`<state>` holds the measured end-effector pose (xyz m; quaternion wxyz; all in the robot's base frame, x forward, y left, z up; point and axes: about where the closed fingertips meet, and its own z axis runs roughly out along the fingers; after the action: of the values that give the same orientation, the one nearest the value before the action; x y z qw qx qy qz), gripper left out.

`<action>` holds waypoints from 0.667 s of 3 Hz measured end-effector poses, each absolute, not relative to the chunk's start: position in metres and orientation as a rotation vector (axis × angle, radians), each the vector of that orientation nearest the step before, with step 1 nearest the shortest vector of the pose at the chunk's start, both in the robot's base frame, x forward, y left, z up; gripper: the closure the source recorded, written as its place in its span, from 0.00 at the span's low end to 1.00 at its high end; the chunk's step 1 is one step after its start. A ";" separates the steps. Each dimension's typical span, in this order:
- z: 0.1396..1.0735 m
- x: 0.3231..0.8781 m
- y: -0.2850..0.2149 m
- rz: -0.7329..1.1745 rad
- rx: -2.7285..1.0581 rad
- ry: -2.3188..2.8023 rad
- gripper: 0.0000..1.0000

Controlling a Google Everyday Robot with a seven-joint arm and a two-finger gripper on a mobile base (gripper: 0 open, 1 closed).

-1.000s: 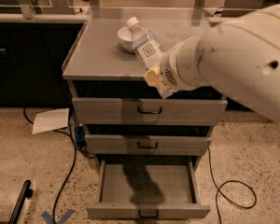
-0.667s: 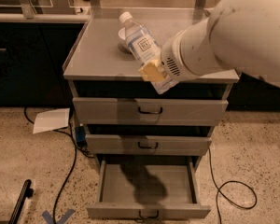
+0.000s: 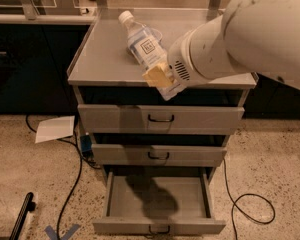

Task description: Pick blue plastic bottle from bottom drawer and place on counter

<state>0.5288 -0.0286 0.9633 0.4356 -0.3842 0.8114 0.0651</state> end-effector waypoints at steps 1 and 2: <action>0.957 0.532 -0.039 0.207 -0.879 1.992 1.00; 0.962 0.551 -0.068 0.225 -0.776 1.948 1.00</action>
Offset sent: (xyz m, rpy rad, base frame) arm 0.0476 -0.0826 0.0086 0.2330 -0.1424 -0.1517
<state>0.5508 -0.0679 0.9619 0.4936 -0.3199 0.8034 0.0927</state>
